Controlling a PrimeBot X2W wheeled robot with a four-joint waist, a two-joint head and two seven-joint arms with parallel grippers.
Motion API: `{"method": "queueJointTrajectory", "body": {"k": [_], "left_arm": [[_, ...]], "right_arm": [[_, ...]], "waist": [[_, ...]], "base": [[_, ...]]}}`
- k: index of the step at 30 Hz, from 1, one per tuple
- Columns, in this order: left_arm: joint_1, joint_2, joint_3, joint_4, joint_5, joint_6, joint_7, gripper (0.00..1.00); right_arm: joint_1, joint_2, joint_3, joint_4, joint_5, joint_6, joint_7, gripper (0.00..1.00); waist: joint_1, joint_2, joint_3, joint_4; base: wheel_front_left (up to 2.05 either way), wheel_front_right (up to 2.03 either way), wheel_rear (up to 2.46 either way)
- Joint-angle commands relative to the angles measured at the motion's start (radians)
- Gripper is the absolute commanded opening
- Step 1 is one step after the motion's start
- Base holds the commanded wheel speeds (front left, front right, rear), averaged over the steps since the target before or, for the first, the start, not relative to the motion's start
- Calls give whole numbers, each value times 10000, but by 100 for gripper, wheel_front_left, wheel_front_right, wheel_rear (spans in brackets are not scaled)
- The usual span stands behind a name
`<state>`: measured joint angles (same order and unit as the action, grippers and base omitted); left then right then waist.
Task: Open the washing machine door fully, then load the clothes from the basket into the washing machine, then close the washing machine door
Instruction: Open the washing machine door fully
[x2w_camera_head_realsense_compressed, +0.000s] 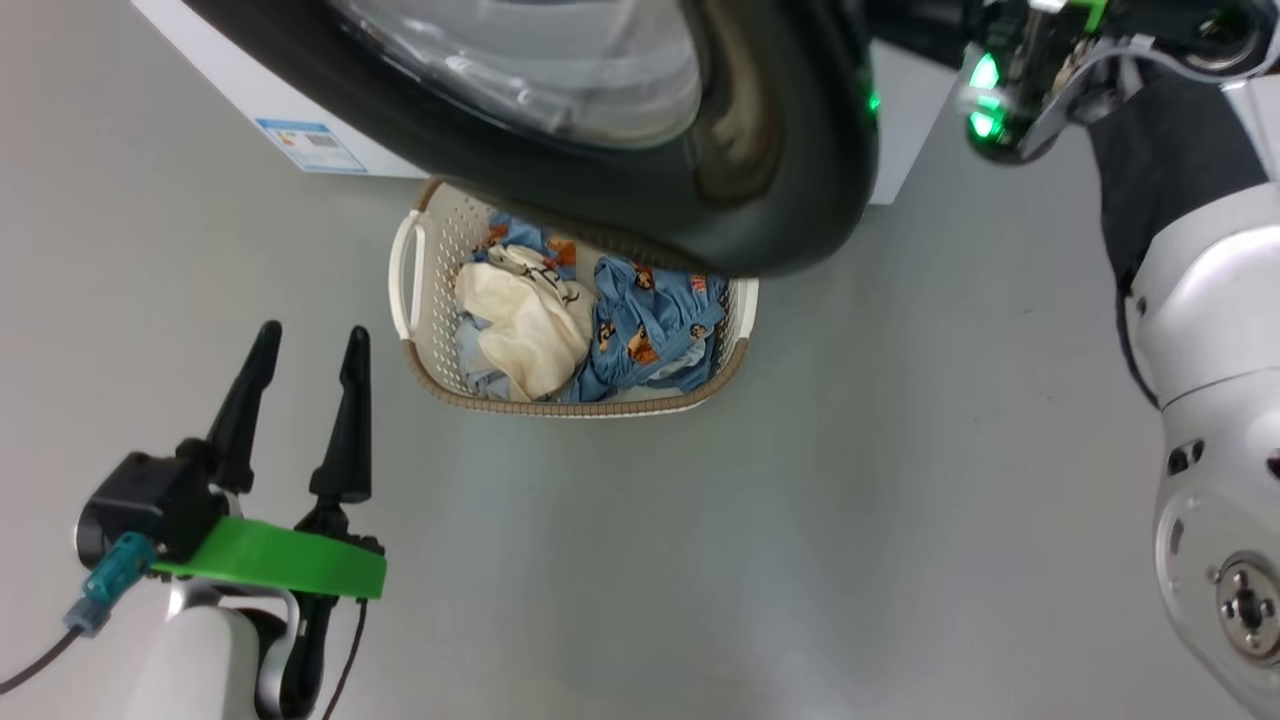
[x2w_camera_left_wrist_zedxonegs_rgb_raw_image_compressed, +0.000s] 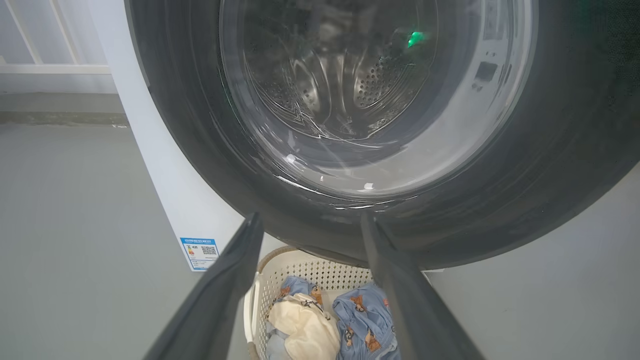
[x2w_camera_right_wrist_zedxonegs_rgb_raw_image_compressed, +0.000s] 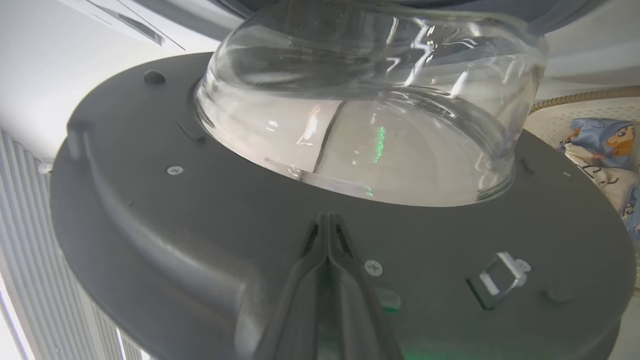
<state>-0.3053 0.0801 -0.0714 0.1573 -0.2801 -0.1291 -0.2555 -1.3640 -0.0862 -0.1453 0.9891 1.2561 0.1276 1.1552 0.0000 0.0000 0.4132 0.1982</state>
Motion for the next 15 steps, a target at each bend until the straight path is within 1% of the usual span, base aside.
{"method": "queueJointTrajectory", "body": {"k": [1,8,15], "left_arm": [[125,314,367,-244,2,-15,-63,100],[285,350,367,-299,38,-15,-63,100],[452,372,322,-472,116,-15,-63,100]], "right_arm": [[98,359,230,-319,186,31,211,0],[914,359,1629,-993,1307,31,834,0],[1998,359,3326,-2198,2815,31,790,0]], "waist": [[0,0,-111,-18],[0,0,-434,28],[0,0,-775,51]], "base": [[0,0,0],[0,0,0],[0,0,0]]}}
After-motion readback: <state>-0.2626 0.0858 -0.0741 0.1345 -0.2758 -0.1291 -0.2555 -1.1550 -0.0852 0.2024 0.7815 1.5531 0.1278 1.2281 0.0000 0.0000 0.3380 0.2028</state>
